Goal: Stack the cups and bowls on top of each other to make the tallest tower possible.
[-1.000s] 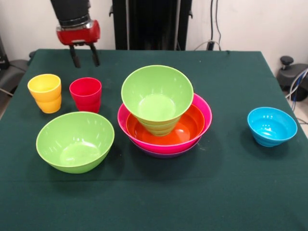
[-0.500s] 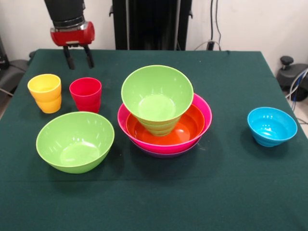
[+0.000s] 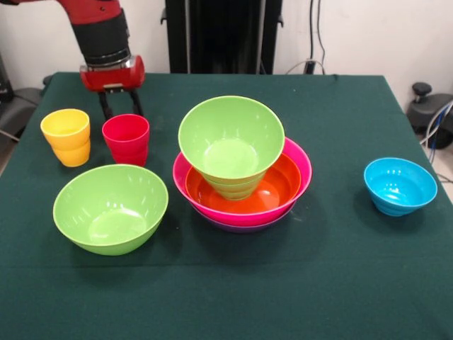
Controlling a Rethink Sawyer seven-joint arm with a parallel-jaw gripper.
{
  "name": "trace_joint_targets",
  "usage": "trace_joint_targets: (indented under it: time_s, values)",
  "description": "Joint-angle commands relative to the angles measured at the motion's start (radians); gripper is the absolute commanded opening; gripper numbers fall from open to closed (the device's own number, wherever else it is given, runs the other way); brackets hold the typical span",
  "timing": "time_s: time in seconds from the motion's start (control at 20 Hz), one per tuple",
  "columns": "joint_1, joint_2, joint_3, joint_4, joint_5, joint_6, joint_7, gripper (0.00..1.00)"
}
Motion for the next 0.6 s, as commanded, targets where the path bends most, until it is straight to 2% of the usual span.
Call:
trace_joint_targets:
  time_s: [0.05,0.45,0.6]
  values:
    - [0.056,0.067,-0.013,-0.129,-0.096,0.06,-0.127,1.0]
    - [0.047,0.074,-0.009,-0.131,-0.105,0.059,-0.133,1.0]
    - [0.039,0.014,0.007,-0.079,-0.072,0.08,-0.129,1.0]
